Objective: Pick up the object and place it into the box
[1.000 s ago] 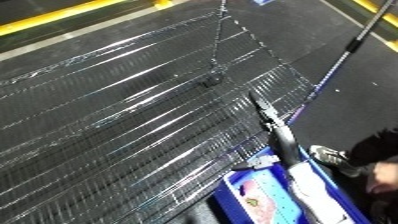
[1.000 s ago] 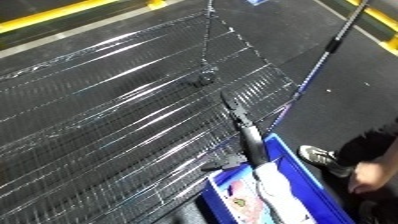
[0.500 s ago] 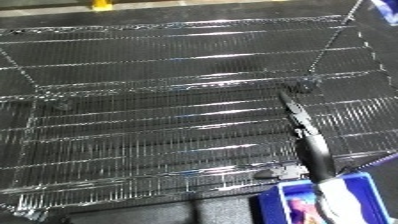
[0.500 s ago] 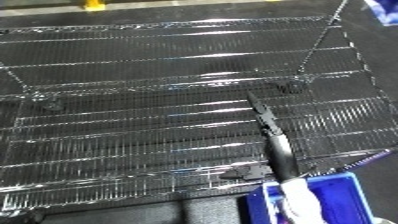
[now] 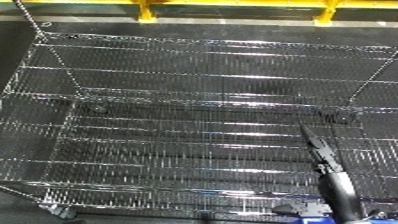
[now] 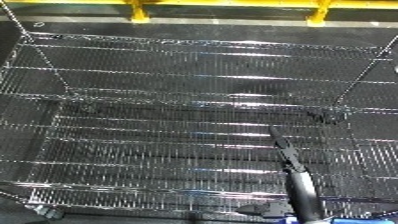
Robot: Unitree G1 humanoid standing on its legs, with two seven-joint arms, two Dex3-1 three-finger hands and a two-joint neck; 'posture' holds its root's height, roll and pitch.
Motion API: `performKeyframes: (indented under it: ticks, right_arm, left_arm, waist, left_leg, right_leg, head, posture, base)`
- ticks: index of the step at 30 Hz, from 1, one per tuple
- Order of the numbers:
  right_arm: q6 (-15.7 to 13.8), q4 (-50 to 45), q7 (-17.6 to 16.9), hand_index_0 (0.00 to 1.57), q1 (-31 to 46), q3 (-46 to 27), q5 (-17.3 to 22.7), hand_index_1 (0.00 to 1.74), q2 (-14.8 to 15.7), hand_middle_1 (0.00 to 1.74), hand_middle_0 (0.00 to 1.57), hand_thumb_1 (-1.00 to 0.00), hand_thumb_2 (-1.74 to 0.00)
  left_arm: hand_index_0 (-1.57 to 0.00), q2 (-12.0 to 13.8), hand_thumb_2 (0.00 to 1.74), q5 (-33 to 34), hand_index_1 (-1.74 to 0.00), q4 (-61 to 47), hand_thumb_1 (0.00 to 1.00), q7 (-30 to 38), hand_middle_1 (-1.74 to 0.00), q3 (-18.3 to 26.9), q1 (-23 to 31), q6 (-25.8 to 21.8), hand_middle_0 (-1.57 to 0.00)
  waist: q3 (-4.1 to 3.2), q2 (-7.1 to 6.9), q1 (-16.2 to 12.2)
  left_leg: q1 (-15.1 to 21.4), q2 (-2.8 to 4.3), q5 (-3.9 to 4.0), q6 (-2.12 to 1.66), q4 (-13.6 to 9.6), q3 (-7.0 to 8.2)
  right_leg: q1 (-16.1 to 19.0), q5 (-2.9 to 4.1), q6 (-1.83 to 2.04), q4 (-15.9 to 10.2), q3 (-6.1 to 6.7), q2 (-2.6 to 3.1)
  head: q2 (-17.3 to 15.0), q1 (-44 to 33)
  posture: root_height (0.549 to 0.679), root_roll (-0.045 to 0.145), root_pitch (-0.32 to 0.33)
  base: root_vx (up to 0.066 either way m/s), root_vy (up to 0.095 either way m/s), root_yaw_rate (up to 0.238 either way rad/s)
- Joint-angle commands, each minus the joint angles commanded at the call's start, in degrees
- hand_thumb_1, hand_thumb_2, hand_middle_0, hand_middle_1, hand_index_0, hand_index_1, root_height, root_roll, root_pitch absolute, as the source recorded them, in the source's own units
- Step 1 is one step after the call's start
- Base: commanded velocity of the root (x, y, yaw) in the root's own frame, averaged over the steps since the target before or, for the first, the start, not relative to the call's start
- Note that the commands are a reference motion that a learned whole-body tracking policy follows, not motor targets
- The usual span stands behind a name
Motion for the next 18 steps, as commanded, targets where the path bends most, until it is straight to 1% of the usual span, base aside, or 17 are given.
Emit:
performKeyframes:
  ticks: [11,18]
  right_arm:
    - [0.1,-1.3,-0.9,0.0,1.5,-1.4,-2.2,0.0,-0.4,0.0,0.0,0.0,0.0]
    - [0.0,-1.2,-1.7,0.0,1.0,-1.8,-2.9,0.0,-0.8,0.0,0.0,0.0,0.0]
  left_arm:
    - [-1.57,-1.4,1.74,-1.3,-1.74,-2.4,1.0,1.3,-1.74,2.0,1.3,-1.1,-1.57]
    - [-1.57,-1.6,1.74,-1.1,-1.74,-2.1,1.0,0.9,-1.74,1.6,2.0,-0.9,-1.57]
  waist:
    - [0.57,0.11,0.0]
    - [0.66,0.13,0.1]
  left_leg:
    - [-0.1,0.05,0.03,0.05,-0.1,-0.03]
    - [-0.1,0.11,0.02,0.14,0.0,-0.03]
  right_leg:
    - [-0.8,-0.22,0.05,0.6,0.2,-0.05]
    - [-1.0,-0.4,0.1,0.9,0.2,-0.04]
  head:
    - [-1.8,2.4]
    - [-2.8,3.3]
  posture:
    - [0.638,0.043,-0.181]
    - [0.638,0.043,-0.181]
  base:
    - [0.005,0.001,-0.001]
    - [0.008,-0.003,-0.003]
